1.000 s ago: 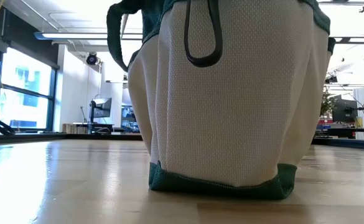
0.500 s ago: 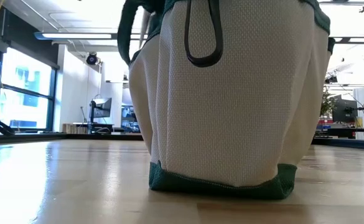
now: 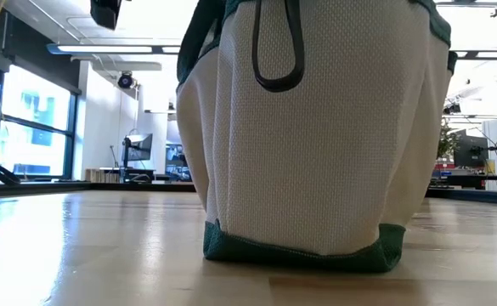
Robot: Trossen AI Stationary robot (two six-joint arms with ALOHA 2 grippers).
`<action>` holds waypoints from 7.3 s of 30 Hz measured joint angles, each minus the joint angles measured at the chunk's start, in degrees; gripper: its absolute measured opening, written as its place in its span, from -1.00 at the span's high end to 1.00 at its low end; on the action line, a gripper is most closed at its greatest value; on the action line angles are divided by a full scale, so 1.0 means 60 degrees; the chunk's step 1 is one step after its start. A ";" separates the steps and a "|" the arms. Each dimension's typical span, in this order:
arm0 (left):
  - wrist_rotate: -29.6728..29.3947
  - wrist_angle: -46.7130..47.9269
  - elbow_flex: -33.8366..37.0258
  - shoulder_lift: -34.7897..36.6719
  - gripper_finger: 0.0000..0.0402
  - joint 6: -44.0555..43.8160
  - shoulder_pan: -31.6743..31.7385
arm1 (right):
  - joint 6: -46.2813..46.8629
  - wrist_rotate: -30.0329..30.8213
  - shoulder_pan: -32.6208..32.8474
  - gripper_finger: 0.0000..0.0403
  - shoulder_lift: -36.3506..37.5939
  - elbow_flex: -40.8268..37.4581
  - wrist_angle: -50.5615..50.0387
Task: Pick & Place Garden tools in Gardening bag
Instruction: Put the bottom trowel into the gardening bag, then put the right trowel into the gardening bag
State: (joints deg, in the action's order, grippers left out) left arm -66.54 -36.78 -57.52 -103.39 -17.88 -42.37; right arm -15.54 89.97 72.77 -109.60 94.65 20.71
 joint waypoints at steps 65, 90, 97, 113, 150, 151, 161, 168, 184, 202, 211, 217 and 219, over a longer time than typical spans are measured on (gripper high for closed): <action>0.0960 0.0777 -0.0011 -0.0732 0.72 -0.1817 0.0186 | 0.0370 -0.0018 -0.0004 0.32 0.0004 0.0000 -0.0153; 0.1350 0.0580 -0.0820 -0.0781 0.17 0.0385 0.0175 | 0.0377 -0.0020 -0.0004 0.32 0.0007 0.0000 -0.0150; 0.0615 0.0657 -0.1721 -0.0777 0.16 0.2476 0.0175 | 0.0389 -0.0018 -0.0004 0.32 0.0007 0.0000 -0.0149; -0.3526 0.0631 -0.4601 -0.0770 0.16 0.9076 -0.1288 | 0.1127 -0.0021 0.0085 0.32 0.0010 0.0004 -0.0697; -0.3645 0.7284 -0.5005 0.1955 0.16 0.2426 -0.2451 | 0.3178 0.0000 -0.1825 0.32 0.1770 0.0004 -0.4484; -0.3416 0.7911 -0.5005 0.1955 0.16 0.1538 -0.2676 | 0.3204 0.0014 -0.2028 0.32 0.1977 0.0004 -0.4701; 0.0513 1.2709 -0.5001 0.1894 0.16 -0.5505 -0.3380 | 0.7460 -0.2913 -0.5701 0.32 0.3857 0.0007 -0.9820; 0.1631 1.2831 -0.4776 0.1407 0.16 -0.7573 -0.3186 | 1.1221 -0.5865 -0.9829 0.32 0.3861 0.0003 -1.3807; 0.1421 1.1342 -0.4779 0.0793 0.16 -0.9322 -0.2929 | 1.1225 -1.1512 -1.4759 0.32 0.2213 0.0004 -1.1197; 0.3086 0.9637 -0.4783 -0.0443 0.16 -0.9316 -0.2681 | 1.0339 -1.4757 -1.6787 0.32 0.1413 0.0012 -1.2682; 0.2951 0.9092 -0.4783 -0.0466 0.16 -0.9310 -0.2688 | 1.0903 -1.3889 -1.6398 0.32 0.1366 0.0004 -1.4996; 0.3058 0.8819 -0.4783 -0.0464 0.16 -0.9105 -0.2688 | 1.1801 -1.2065 -1.5258 0.32 0.1374 -0.0724 -1.4367; 0.3154 0.8584 -0.4783 -0.0464 0.16 -0.9125 -0.2688 | 1.2154 -1.1545 -1.4843 0.32 0.1364 -0.1284 -1.3749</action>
State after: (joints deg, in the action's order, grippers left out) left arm -47.61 14.72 -86.21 -106.17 -72.63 -58.50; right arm 57.39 20.71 -16.29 -101.42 86.95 -61.79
